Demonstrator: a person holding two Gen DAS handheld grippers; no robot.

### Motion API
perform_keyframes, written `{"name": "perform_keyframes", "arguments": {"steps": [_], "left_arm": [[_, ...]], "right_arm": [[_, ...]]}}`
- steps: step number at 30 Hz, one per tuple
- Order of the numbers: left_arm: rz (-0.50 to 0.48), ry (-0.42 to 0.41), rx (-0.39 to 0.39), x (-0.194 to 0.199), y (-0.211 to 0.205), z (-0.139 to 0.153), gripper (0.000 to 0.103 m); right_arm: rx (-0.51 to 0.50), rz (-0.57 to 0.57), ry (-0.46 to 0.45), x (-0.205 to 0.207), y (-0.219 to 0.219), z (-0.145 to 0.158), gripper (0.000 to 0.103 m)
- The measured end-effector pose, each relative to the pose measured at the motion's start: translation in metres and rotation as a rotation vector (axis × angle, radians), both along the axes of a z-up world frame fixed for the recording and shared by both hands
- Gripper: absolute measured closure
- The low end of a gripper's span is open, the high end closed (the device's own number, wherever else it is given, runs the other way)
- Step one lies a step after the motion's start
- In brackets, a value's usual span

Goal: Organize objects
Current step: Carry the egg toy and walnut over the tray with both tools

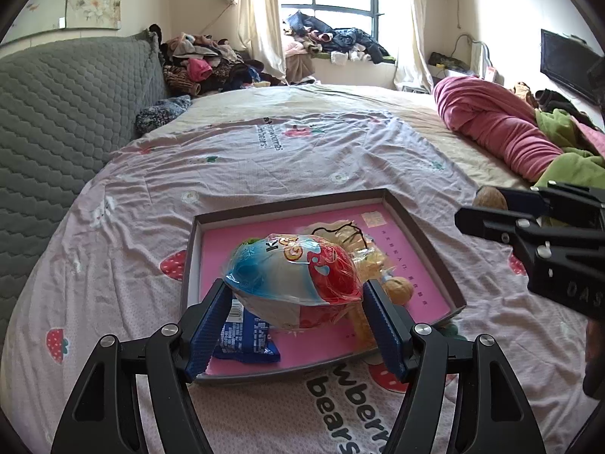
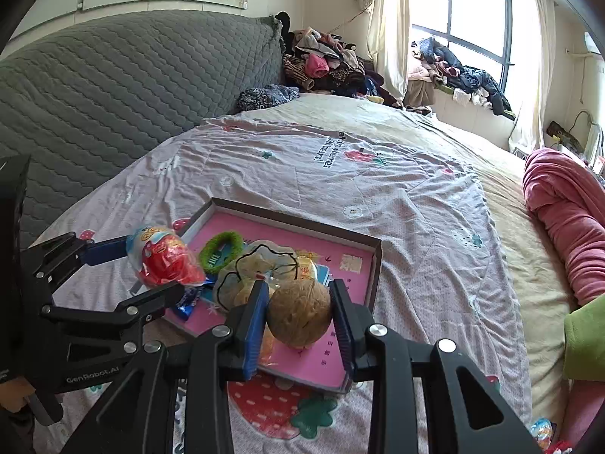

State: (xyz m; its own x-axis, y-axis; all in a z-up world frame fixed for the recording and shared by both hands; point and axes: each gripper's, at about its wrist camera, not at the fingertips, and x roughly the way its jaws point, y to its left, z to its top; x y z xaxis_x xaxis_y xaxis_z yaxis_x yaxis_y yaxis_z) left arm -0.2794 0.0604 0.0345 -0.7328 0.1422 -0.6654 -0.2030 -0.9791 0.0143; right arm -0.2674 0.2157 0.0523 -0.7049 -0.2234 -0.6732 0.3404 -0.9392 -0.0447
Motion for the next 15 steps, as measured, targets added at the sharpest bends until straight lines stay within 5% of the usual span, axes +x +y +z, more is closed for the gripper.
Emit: {"name": "perform_keyframes", "arguments": {"steps": [15], "left_arm": [[-0.002, -0.025, -0.008, -0.019, 0.003, -0.046, 0.031]], "right_arm": [[-0.001, -0.006, -0.039, -0.043, 0.001, -0.042, 0.069]]}}
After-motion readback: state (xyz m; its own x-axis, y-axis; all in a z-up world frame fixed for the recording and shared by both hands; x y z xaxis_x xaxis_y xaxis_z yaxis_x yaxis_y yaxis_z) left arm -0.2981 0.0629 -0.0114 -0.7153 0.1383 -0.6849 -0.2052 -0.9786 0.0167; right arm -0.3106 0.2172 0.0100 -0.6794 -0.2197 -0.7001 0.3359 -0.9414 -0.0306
